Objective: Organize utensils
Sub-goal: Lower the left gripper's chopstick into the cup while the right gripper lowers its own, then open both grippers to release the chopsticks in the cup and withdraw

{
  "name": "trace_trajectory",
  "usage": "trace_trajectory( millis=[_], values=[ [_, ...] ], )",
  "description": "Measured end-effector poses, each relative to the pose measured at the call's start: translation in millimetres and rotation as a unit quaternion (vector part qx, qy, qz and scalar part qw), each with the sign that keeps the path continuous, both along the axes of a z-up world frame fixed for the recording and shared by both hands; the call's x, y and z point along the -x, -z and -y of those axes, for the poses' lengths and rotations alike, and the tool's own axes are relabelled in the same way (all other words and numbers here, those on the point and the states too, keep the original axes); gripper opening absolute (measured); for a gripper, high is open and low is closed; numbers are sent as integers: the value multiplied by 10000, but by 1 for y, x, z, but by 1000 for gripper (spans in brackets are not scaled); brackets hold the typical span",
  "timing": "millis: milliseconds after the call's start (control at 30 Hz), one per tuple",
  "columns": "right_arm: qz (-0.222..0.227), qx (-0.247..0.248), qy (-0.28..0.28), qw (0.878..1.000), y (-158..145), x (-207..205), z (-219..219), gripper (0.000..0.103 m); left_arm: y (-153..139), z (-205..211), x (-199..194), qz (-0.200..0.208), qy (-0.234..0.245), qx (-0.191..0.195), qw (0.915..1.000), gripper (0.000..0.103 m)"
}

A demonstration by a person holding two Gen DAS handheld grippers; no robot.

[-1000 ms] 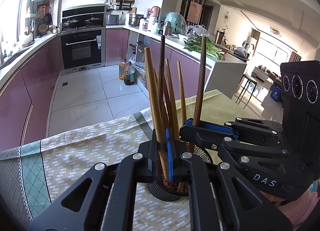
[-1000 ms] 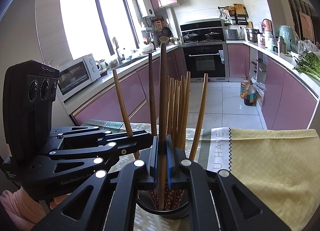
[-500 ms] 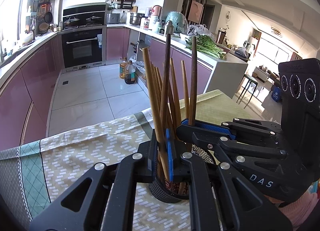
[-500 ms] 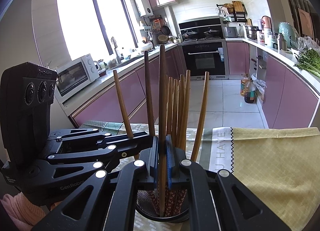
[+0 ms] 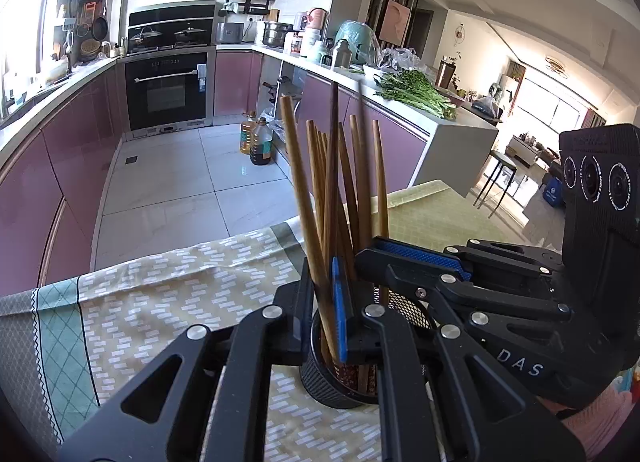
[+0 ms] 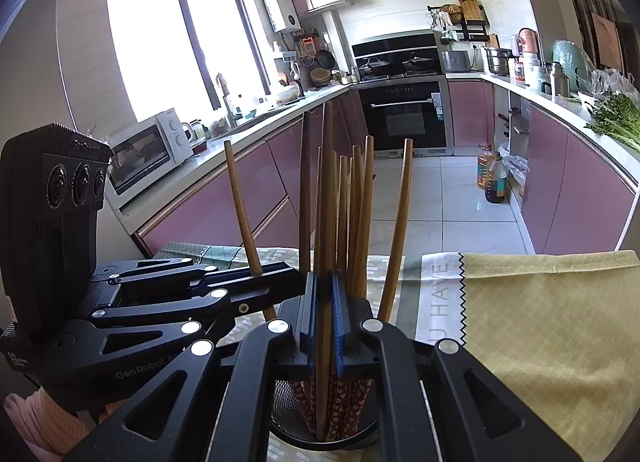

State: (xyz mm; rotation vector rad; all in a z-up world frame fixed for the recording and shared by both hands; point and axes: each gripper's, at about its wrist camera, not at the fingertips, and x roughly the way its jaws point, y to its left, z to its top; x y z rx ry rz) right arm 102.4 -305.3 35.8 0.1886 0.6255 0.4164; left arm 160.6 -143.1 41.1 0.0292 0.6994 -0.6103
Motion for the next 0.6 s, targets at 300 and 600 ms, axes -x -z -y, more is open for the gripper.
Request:
trace_trajectory(
  millis=[300, 600],
  values=[
    [-22, -4, 14, 10000, 2, -1, -1, 8, 2, 1, 0, -26, 24, 10, 10000, 10],
    [-24, -29, 32, 10000, 4, 5, 1, 8, 2, -8, 6, 7, -59, 92, 9999, 21]
  ],
)
